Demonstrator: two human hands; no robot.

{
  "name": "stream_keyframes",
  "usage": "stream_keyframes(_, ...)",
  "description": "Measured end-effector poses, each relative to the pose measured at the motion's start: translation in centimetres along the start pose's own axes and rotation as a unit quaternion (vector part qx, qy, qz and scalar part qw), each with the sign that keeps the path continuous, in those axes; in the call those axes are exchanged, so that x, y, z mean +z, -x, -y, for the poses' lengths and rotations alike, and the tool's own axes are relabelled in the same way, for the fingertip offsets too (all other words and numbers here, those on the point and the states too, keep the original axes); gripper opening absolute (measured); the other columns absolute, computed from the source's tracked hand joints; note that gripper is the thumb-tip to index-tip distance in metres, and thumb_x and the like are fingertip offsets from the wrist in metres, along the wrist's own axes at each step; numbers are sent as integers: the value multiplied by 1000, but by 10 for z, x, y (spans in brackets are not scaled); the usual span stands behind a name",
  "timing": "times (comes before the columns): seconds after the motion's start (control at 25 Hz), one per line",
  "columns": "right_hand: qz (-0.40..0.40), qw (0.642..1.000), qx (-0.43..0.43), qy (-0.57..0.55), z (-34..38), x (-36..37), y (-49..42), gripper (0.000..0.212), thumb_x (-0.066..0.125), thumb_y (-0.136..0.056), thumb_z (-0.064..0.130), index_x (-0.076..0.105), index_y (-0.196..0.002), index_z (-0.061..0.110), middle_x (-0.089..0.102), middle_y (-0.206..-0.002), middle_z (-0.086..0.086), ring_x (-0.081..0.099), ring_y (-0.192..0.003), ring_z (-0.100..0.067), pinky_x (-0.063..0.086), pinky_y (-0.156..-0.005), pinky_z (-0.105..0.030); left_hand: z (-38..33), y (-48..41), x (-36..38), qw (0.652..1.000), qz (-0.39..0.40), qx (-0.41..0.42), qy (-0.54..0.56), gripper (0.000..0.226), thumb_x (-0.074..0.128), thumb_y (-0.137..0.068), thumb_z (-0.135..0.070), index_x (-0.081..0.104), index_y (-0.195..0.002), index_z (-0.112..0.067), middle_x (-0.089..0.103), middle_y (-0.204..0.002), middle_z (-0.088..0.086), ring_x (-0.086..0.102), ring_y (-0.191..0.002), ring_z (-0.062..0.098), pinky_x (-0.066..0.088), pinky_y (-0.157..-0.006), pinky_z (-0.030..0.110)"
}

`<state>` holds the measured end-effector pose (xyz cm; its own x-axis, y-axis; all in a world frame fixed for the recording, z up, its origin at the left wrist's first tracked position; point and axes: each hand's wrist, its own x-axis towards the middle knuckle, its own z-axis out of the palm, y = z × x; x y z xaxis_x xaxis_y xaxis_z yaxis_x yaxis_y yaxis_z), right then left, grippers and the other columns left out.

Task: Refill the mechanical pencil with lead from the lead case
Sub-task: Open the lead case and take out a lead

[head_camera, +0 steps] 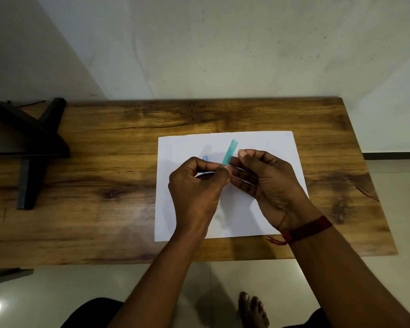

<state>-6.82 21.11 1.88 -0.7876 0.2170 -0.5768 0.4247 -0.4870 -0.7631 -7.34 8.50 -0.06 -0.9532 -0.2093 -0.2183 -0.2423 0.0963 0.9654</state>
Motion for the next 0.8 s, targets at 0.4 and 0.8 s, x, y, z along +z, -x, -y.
stream_keyframes(0.4, -54, 930, -143, 334, -2, -12, -6, 8, 76, -80, 18, 70, -83, 13, 73, -81, -2, 71, -69, -15, 58, -62, -23, -6, -10, -15, 990, 1, 50, -133, 25, 66, -75, -53, 61, -66, -30, 67, -68, -13, 69, -63, 15, 60, -67, 42)
stream_keyframes(0.8, -42, 793, -250, 554, -14, -9, -8, 14, 76, -81, 20, 63, -77, 22, 59, -76, 8, 52, -63, 0, 34, -66, -6, -2, -17, -20, 969, 23, 86, -229, 10, 70, -81, -32, 67, -78, -23, 60, -69, -16, 61, -64, 6, 52, -63, 22)
